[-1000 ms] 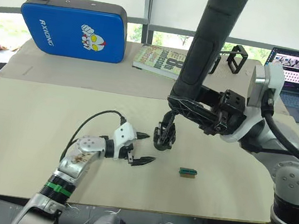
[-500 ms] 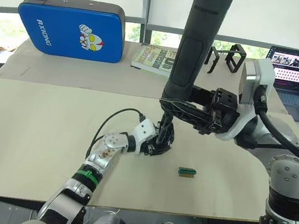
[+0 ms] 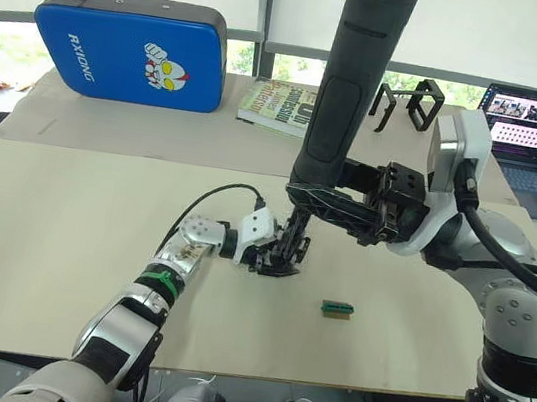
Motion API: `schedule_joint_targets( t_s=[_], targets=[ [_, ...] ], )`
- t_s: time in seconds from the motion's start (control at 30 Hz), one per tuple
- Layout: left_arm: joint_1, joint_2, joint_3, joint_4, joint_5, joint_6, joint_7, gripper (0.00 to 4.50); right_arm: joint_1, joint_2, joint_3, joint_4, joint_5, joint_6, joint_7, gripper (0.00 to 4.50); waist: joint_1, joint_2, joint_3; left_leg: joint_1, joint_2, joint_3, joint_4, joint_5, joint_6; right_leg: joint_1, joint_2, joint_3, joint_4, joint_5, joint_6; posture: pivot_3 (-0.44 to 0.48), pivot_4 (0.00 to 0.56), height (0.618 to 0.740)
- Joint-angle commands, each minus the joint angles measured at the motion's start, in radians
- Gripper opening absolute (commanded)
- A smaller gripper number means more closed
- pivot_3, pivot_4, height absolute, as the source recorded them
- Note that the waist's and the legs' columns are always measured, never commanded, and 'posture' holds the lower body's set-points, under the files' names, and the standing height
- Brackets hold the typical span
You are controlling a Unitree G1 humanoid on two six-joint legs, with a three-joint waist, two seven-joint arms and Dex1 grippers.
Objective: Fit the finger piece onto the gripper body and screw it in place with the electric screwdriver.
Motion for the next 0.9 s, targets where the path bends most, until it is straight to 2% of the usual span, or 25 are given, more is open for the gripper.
schedule_joint_targets(
  t_s=[0.03, 0.13, 0.23, 0.53, 0.63, 0.73, 0.9],
  targets=[
    [0.089, -0.009, 0.032, -0.173, -0.047, 0.087, 0.048, 4.50, -0.027, 0.016, -0.013, -0.015, -0.015, -0.035, 0.018, 1.90, -0.002, 0.000, 0.000, 0.000, 0.000, 0.000, 0.000, 0.000, 0.000, 0.000, 0.000, 0.000, 0.000, 0.000, 0.000, 0.000, 0.150, 0.740],
    [0.191, -0.003, 0.036, -0.331, -0.054, 0.153, 0.096, 4.50, -0.038, 0.038, 0.007, 0.000, -0.054, -0.047, 0.028, 1.90, -0.006, 0.000, 0.000, 0.000, 0.000, 0.000, 0.000, 0.000, 0.000, 0.000, 0.000, 0.001, 0.001, 0.000, 0.000, 0.000, 0.150, 0.740],
    [0.238, 0.001, 0.043, -0.418, -0.053, 0.198, 0.144, 4.50, -0.056, 0.060, 0.023, 0.023, -0.097, -0.058, 0.042, 1.90, -0.004, 0.000, 0.000, 0.000, 0.000, 0.000, 0.000, 0.000, 0.000, 0.000, 0.000, 0.000, 0.000, 0.000, 0.000, 0.000, 0.150, 0.740],
    [0.244, 0.026, 0.055, -0.455, -0.061, 0.236, 0.186, 4.50, -0.079, 0.101, 0.063, 0.068, -0.202, -0.101, 0.108, 1.90, -0.003, 0.000, 0.000, 0.000, 0.000, 0.000, 0.000, 0.000, 0.000, 0.001, 0.001, 0.000, 0.001, 0.000, 0.000, 0.000, 0.150, 0.740],
    [0.245, 0.028, 0.053, -0.459, -0.070, 0.235, 0.173, 3.69, -0.074, 0.108, 0.072, 0.077, -0.240, -0.122, 0.128, 1.90, -0.003, 0.000, 0.000, 0.000, 0.000, 0.000, 0.000, 0.000, 0.000, 0.001, 0.001, -0.001, 0.001, 0.000, 0.000, 0.000, 0.150, 0.740],
    [0.251, 0.032, 0.047, -0.464, -0.071, 0.232, 0.161, 2.29, -0.066, 0.111, 0.082, 0.083, -0.277, -0.147, 0.153, 1.90, -0.003, 0.000, 0.000, 0.000, 0.000, 0.000, 0.000, 0.000, 0.000, 0.001, 0.001, -0.001, 0.001, 0.000, 0.000, 0.000, 0.150, 0.740],
    [0.253, 0.032, 0.041, -0.466, -0.073, 0.233, 0.161, 2.27, -0.058, 0.121, 0.084, 0.089, -0.301, -0.164, 0.172, 1.90, -0.005, 0.000, 0.000, 0.000, 0.000, 0.000, 0.000, 0.000, 0.000, 0.001, 0.001, -0.001, 0.001, 0.000, 0.000, 0.000, 0.150, 0.740]
  ],
)
